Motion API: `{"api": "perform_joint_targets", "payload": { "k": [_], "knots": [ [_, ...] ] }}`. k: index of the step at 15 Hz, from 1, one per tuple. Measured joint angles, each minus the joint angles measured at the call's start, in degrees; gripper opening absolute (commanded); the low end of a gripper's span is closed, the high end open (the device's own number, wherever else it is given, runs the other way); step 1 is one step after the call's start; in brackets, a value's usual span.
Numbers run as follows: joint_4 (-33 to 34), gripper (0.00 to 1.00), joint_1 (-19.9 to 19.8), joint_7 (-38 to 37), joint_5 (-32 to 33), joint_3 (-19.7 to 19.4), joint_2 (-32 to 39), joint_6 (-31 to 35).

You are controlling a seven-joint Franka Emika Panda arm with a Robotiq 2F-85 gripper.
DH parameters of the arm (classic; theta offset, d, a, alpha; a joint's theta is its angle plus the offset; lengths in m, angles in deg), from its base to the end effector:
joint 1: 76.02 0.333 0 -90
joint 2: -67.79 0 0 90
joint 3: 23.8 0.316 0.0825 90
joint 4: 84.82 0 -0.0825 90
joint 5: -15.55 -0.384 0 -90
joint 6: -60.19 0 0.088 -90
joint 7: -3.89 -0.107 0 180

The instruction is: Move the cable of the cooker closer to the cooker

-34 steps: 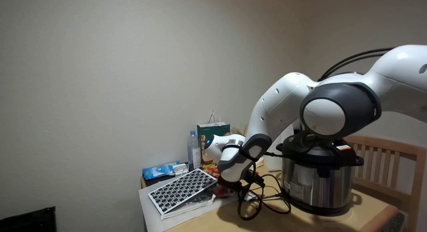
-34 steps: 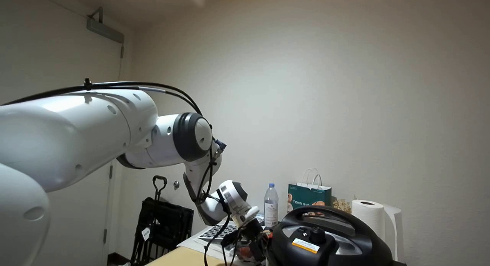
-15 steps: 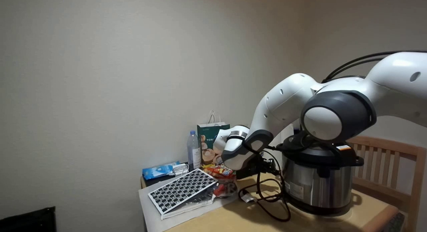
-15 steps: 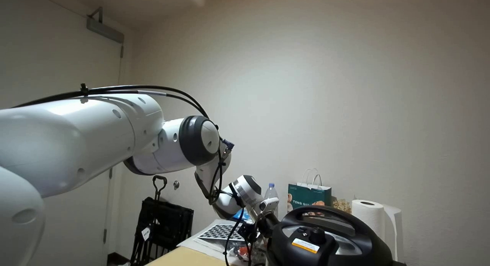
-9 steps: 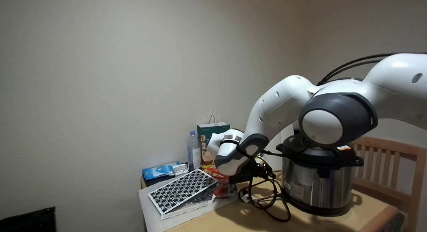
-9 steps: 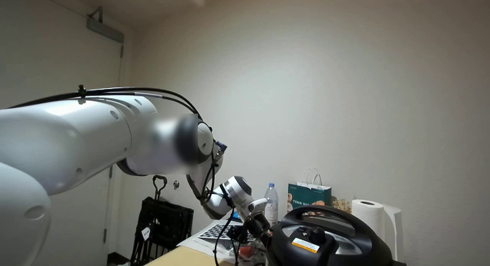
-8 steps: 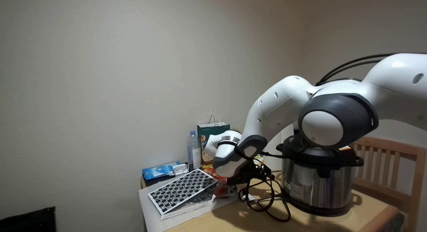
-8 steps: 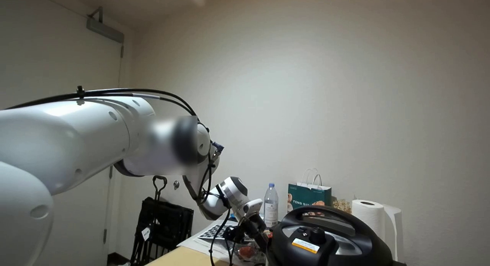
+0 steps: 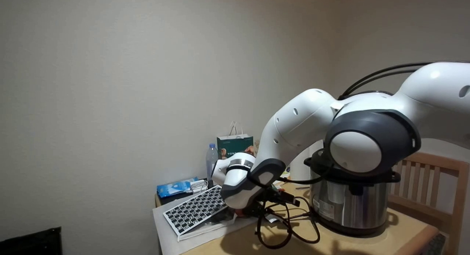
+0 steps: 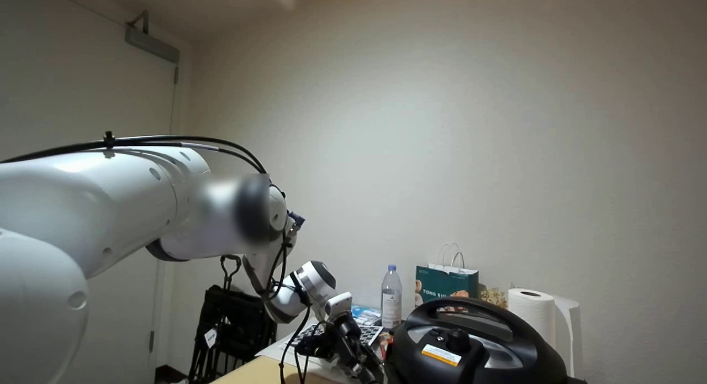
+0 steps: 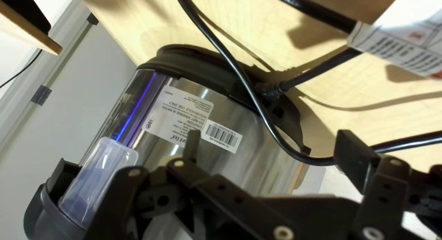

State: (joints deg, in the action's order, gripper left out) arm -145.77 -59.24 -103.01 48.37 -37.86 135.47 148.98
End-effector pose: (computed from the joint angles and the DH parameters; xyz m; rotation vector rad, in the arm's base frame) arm 0.6966 0.0241 0.1035 1.5218 -1.4868 0.3598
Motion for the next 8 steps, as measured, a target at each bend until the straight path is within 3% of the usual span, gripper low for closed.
{"api": "perform_joint_targets", "payload": {
  "k": [8],
  "knots": [
    [2.9, 1.00, -3.1, -16.1, -0.2, -0.5, 2.0, 11.1]
  ]
}}
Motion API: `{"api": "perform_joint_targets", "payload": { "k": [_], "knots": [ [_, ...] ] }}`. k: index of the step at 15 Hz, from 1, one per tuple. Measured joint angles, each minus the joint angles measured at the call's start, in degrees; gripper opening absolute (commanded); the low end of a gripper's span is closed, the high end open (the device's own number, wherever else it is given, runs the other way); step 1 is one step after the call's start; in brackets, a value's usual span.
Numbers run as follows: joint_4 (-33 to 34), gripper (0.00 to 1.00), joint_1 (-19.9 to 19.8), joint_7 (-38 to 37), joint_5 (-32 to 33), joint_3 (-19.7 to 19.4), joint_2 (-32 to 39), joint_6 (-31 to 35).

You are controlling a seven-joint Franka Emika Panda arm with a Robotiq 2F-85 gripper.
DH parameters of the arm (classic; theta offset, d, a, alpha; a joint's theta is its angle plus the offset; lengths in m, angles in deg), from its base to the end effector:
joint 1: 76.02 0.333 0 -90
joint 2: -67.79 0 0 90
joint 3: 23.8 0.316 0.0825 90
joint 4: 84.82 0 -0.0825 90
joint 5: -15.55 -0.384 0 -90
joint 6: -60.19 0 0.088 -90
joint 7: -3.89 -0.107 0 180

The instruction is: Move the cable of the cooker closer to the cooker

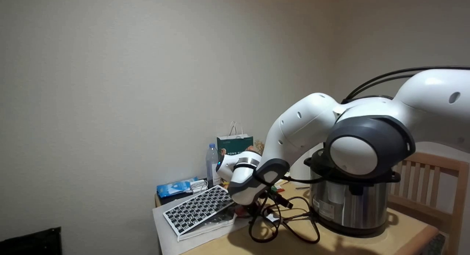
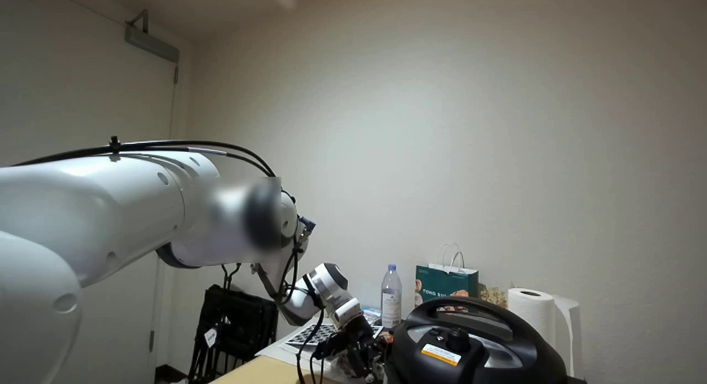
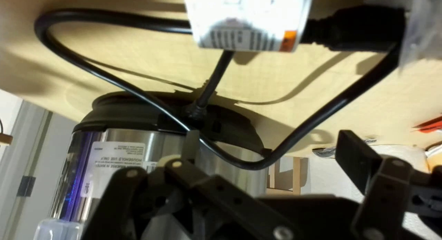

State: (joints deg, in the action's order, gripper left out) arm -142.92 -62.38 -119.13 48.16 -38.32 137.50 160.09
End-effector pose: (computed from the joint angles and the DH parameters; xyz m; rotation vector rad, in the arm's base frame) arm 0.7261 0.0002 0.0967 1.4271 -1.8176 0.6062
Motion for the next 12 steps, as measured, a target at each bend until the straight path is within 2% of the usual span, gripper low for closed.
{"api": "perform_joint_targets", "payload": {
  "k": [1, 2, 12],
  "knots": [
    [0.7, 1.00, -0.2, -1.7, -0.3, 0.0, 0.6, 0.2],
    [1.4, 0.80, -0.5, -3.0, -0.6, -0.1, 1.3, 0.2],
    [6.2, 0.18, -2.2, -4.5, -1.3, -0.2, 4.7, -0.1]
  ]
}}
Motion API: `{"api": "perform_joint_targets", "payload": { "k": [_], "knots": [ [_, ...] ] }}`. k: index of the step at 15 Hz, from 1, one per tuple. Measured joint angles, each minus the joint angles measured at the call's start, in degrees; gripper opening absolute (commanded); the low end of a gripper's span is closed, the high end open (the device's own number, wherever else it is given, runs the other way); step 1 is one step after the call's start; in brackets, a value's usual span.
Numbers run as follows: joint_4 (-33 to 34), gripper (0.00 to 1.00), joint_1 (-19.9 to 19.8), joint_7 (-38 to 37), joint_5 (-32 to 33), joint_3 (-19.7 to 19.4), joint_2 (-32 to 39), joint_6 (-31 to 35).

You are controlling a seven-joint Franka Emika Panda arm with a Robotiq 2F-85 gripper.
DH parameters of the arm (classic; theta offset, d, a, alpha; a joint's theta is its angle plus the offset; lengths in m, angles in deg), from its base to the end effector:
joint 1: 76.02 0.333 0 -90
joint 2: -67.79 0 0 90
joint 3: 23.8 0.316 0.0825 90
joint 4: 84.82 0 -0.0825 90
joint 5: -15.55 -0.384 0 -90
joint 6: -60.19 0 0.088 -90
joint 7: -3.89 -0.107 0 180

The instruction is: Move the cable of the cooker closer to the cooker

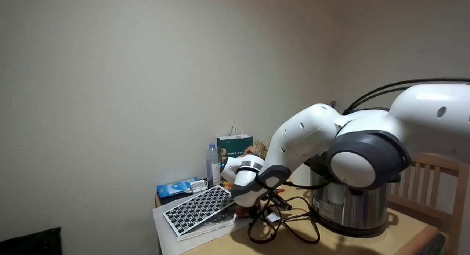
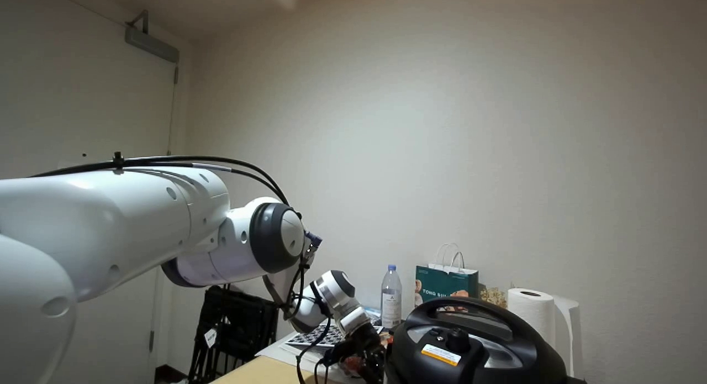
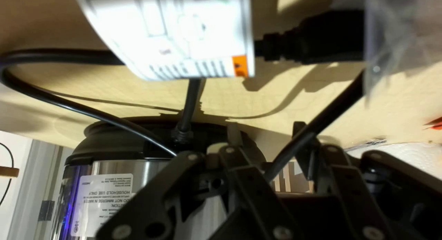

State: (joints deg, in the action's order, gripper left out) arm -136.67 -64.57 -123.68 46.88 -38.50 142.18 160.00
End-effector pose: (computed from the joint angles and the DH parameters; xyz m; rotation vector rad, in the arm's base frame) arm 0.7348 -0.0176 0.0799 1.3375 -1.9232 0.6428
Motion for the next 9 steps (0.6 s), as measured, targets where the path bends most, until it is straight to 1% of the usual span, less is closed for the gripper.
{"api": "perform_joint_targets", "payload": {
  "k": [2, 4, 6, 9],
  "knots": [
    [0.0, 0.06, 0.1, 0.8, 0.1, 0.0, -0.1, -0.9],
    [-0.6, 0.01, 0.2, 5.1, 0.4, 0.4, -0.9, -1.1],
    [-2.3, 0.04, 0.2, 10.7, 0.8, 0.6, -2.3, -0.8],
    [-6.2, 0.04, -0.6, 18.9, 2.1, 0.4, -4.5, 1.8]
  ]
}}
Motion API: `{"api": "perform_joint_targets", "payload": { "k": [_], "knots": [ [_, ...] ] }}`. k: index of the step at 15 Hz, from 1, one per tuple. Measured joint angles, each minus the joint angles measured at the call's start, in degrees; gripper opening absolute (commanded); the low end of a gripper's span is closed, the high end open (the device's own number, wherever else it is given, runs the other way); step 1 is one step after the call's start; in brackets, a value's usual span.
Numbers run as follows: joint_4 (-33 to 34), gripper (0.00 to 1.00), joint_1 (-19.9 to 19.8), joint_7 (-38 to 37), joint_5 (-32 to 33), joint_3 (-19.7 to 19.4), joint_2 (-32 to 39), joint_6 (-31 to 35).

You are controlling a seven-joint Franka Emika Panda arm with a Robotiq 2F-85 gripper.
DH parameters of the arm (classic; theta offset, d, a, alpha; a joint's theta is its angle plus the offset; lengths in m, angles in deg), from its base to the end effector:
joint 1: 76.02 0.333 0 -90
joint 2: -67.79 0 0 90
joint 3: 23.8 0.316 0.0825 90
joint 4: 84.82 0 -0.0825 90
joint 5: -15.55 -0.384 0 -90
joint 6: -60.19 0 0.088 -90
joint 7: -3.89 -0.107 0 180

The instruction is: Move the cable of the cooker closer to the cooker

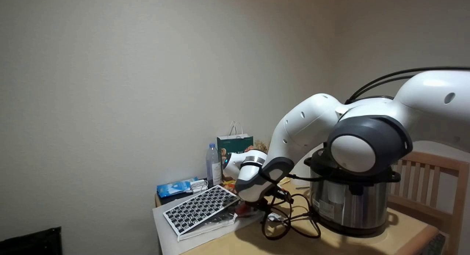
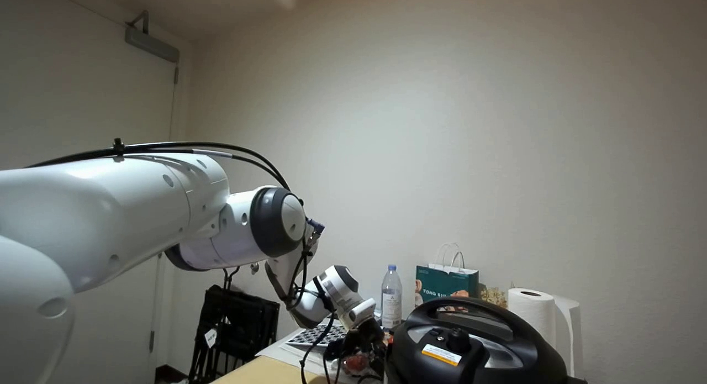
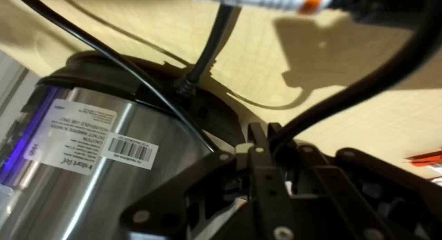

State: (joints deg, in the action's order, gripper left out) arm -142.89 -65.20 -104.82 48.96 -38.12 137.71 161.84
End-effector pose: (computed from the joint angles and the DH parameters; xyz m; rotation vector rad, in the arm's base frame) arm 0.7285 -0.0326 0.0946 1.6066 -1.6346 0.4783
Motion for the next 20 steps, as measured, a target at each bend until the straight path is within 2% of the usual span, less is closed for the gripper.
{"api": "perform_joint_targets", "payload": {
  "k": [3, 4, 7, 8, 9, 12, 15, 20],
  "knots": [
    [-4.2, 0.04, -2.8, 8.2, 3.1, -0.5, -1.6, 7.2],
    [-5.2, 0.17, -4.1, 11.2, 3.6, -0.5, -2.0, 10.0],
    [-6.5, 0.17, -6.2, 17.2, 4.2, -0.5, -2.9, 13.7],
    [-6.7, 0.17, -6.3, 17.7, 4.2, -0.5, -3.0, 13.7],
    [-6.8, 0.04, -6.2, 17.8, 4.2, -0.4, -3.1, 13.7],
    [-6.7, 0.04, -5.8, 19.3, 4.2, -0.3, -3.1, 13.7],
    [-6.9, 0.04, -5.6, 26.8, 3.5, 0.2, -3.5, 12.0],
    [-6.7, 0.04, -3.8, 34.9, 1.7, 0.3, -5.4, 1.2]
  ]
}}
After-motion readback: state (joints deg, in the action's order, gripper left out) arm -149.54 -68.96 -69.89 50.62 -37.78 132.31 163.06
